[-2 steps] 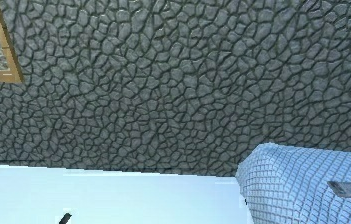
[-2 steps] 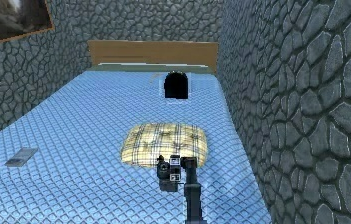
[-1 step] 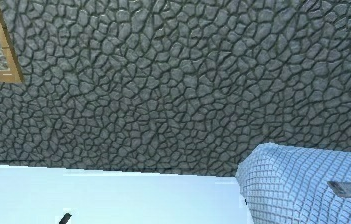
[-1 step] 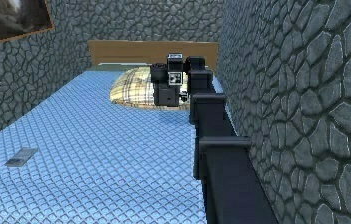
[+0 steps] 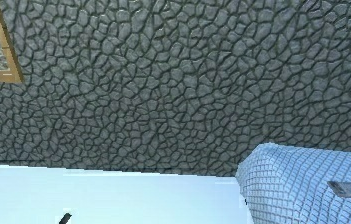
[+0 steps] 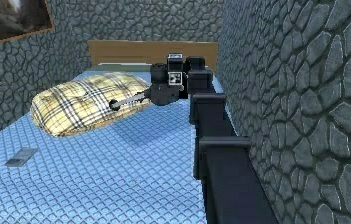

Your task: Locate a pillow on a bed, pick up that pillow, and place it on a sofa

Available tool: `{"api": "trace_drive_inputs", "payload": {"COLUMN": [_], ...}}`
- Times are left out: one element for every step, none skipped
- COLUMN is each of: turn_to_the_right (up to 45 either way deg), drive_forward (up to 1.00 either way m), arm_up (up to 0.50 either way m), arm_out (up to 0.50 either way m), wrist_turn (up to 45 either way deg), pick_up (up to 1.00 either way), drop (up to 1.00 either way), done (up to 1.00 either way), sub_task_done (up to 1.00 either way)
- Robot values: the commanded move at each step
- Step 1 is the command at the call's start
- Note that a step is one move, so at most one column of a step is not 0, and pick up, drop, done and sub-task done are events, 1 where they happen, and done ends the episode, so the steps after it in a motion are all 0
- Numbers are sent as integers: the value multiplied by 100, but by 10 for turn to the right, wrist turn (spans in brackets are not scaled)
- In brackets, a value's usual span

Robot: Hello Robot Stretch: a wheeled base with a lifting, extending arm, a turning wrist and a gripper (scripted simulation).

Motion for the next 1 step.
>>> {"api": "trace_drive_inputs", "payload": {"turn_to_the_right": [0], "drive_forward": [0], "arm_up": [0], "arm_out": [0], "wrist_turn": [-450], "pick_up": [0], "drop": [0], "done": [0], "sub_task_done": [0]}}
